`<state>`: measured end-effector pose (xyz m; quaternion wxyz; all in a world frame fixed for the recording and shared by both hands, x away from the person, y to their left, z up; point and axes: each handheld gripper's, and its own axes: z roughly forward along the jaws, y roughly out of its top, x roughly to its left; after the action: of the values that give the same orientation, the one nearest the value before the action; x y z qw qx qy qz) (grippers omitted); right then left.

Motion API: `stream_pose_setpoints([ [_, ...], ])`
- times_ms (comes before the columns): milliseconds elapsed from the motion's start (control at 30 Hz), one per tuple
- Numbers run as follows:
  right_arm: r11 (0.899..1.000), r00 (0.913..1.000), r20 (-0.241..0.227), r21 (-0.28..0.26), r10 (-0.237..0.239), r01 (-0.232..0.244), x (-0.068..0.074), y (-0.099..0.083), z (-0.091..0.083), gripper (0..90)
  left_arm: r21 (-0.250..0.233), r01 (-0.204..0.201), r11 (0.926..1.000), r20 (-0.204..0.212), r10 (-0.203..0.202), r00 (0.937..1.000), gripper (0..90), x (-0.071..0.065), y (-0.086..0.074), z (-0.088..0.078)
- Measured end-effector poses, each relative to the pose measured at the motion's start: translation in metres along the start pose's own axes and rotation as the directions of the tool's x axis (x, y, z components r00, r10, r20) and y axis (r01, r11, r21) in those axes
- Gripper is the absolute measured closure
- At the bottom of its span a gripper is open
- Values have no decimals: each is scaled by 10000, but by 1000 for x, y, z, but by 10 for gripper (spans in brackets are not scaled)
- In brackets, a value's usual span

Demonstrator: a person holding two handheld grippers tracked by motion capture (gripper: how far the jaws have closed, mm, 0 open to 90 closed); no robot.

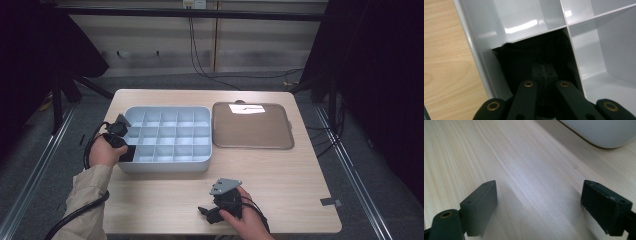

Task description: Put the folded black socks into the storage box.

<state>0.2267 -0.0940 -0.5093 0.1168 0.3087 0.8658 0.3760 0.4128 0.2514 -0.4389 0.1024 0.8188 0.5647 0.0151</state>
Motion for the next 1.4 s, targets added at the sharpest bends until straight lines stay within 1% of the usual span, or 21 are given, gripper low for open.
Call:
stream_pose_setpoints([
  [67, 10000, 10000, -1, 2, 3, -3, 0, 0, 0, 136, -5, -21, 10000, -4, 21, 10000, 900, 0, 0, 0],
  [167, 10000, 10000, -3, -1, -2, 2, 0, 0, 0, 136, -98, 65, 9999, 40, -65, 10000, 900, 0, -1, 0],
  [267, 10000, 10000, -2, -3, -26, 26, 0, 0, 0, 136, -132, -99, 9999, -44, 99, 9999, 900, 0, -2, 0],
  [400, 10000, 10000, -38, -30, -17, 17, 0, 0, 0, 136, -164, -95, 9998, -47, 94, 9999, 900, 0, -3, 0],
  [467, 10000, 10000, -39, -30, -19, 19, 0, 0, 0, 137, -148, -67, 9999, -11, 67, 10000, 900, 1, -2, 0],
  [633, 10000, 10000, -40, -29, -16, 16, 0, 0, 0, 136, -238, 165, 9996, 160, -161, 9997, 900, 2, -3, -2],
  [700, 10000, 10000, -22, -3, -23, 23, 0, 0, 0, 136, -176, 98, 9998, 87, -96, 9999, 899, 0, -3, -4],
  [833, 10000, 10000, -31, -24, -22, 22, 0, 0, 0, 136, -226, 122, 9997, 116, -120, 9999, 848, -1, -3, -8],
  [967, 10000, 10000, -12, -3, -30, 30, 0, 0, 0, 137, -100, 188, 9998, 180, -187, 9997, 778, -1, 0, -15],
  [1100, 10000, 10000, -26, -1, -23, 23, 0, 0, 0, 136, -270, 220, 9994, 260, -213, 9994, 718, -2, 2, -22],
  [1167, 10000, 10000, -11, -5, -31, 31, 0, 0, 0, 136, -365, 151, 9992, 165, -145, 9998, 697, -3, 3, -27],
  [1233, 10000, 10000, -47, -33, -23, 23, 0, 0, 0, 136, -576, 189, 9982, 215, -177, 9996, 645, -4, 4, -34],
  [1267, 10000, 10000, -34, -25, -23, 23, 0, 0, 0, 136, -660, 160, 9977, 183, -149, 9997, 620, -5, 4, -37],
  [1300, 10000, 10000, -30, -2, -26, 26, 0, 0, 0, 136, -662, 23, 9978, 178, -11, 9998, 605, -5, 4, -41],
  [1367, 10000, 10000, -19, -4, -29, 29, 0, 0, 0, 136, -751, 0, 9972, 210, 16, 9998, 568, -8, 4, -46],
  [1400, 10000, 10000, -31, -2, -28, 28, 0, 0, 0, 136, -871, -33, 9962, 197, 51, 9998, 542, -8, 4, -49],
])
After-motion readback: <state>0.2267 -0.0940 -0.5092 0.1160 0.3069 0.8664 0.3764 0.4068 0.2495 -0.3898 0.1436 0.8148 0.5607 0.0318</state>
